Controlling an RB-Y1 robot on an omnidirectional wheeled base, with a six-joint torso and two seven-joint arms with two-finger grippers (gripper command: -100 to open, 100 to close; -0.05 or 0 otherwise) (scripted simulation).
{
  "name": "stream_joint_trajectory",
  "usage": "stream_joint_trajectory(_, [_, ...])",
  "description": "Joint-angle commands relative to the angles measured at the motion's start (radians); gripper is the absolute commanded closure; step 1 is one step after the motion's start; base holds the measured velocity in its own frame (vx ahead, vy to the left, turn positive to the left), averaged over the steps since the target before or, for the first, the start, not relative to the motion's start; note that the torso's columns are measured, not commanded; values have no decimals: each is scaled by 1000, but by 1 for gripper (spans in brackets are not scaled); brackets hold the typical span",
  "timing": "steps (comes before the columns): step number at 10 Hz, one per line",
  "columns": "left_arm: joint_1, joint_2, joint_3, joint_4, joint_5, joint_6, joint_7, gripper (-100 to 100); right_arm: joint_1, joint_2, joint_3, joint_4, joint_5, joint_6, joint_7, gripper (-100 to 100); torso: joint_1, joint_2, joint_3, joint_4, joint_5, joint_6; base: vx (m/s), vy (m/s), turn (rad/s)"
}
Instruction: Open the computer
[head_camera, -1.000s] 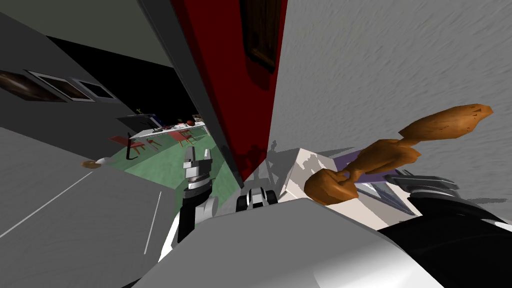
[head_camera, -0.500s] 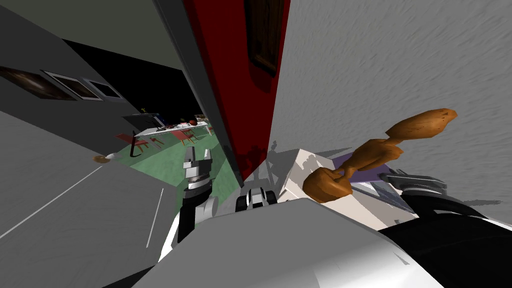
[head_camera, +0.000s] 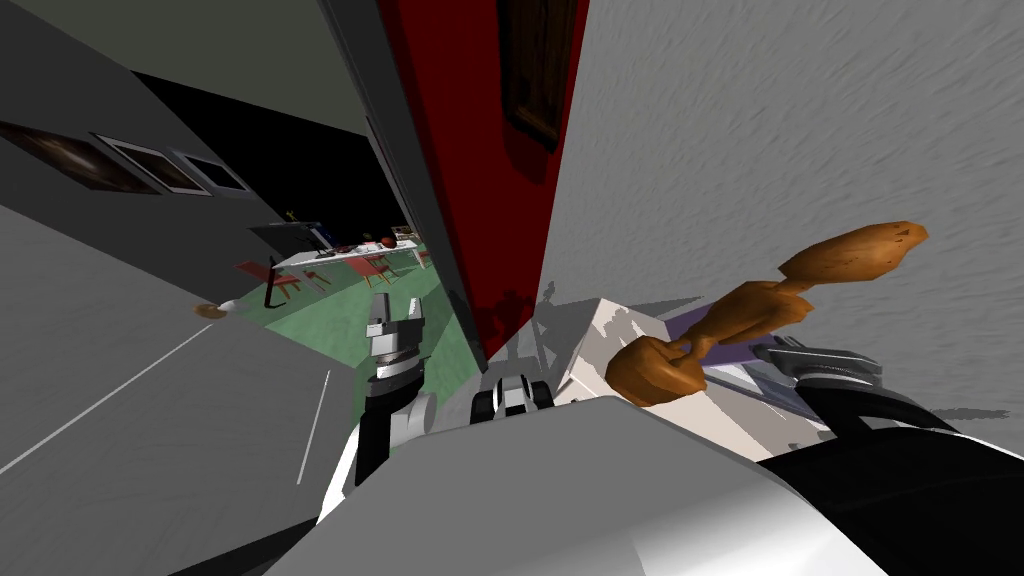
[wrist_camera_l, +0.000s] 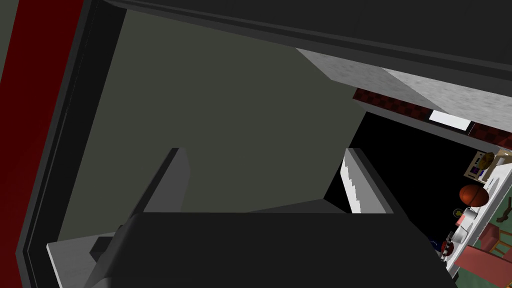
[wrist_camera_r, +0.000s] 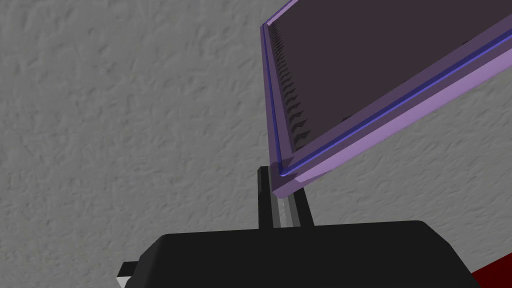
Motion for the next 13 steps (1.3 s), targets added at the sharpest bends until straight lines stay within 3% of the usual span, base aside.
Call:
stream_joint_trajectory(1, [0, 0, 0, 0, 0, 0, 0, 0, 9, 19, 16, 1, 3, 5, -10, 100, 1, 0, 0, 0, 0, 1, 4, 3, -13])
stream_joint_trajectory(6, [0, 0, 0, 0, 0, 0, 0, 0, 9, 19, 16, 1, 3, 5, -10, 100, -1, 0, 0, 0, 1, -2, 0, 2, -10])
stream_joint_trajectory(7, [0, 0, 0, 0, 0, 0, 0, 0, -42, -5, 51, 16, 14, 53, -48, 100, 0, 0, -1, 0, 1, 1, -122, 6, -23])
stream_joint_trajectory(8, [0, 0, 0, 0, 0, 0, 0, 0, -68, -5, 61, 16, 14, 64, -48, 100, -1, 3, 1, 1, 1, -4, -104, -18, 71])
stream_joint_trajectory(9, [0, 0, 0, 0, 0, 0, 0, 0, -68, -5, 86, 16, 14, 89, -48, 100, 1, 0, -1, 0, 2, -6, -21, -14, 57])
stream_joint_trajectory(11, [0, 0, 0, 0, 0, 0, 0, 0, -68, -5, 108, 16, 14, 89, -48, 100, -2, -10, -7, -4, -1, -7, -20, 3, -11])
stream_joint_trajectory(12, [0, 0, 0, 0, 0, 0, 0, 0, -123, -12, 138, 40, 29, 143, -88, 100, -5, -11, -7, -4, -2, -7, -74, 2, -10])
stream_joint_trajectory(13, [0, 0, 0, 0, 0, 0, 0, 0, -144, -12, 163, 40, 29, 171, -88, 100, -9, -8, -5, -3, -3, -9, -91, -7, 24])
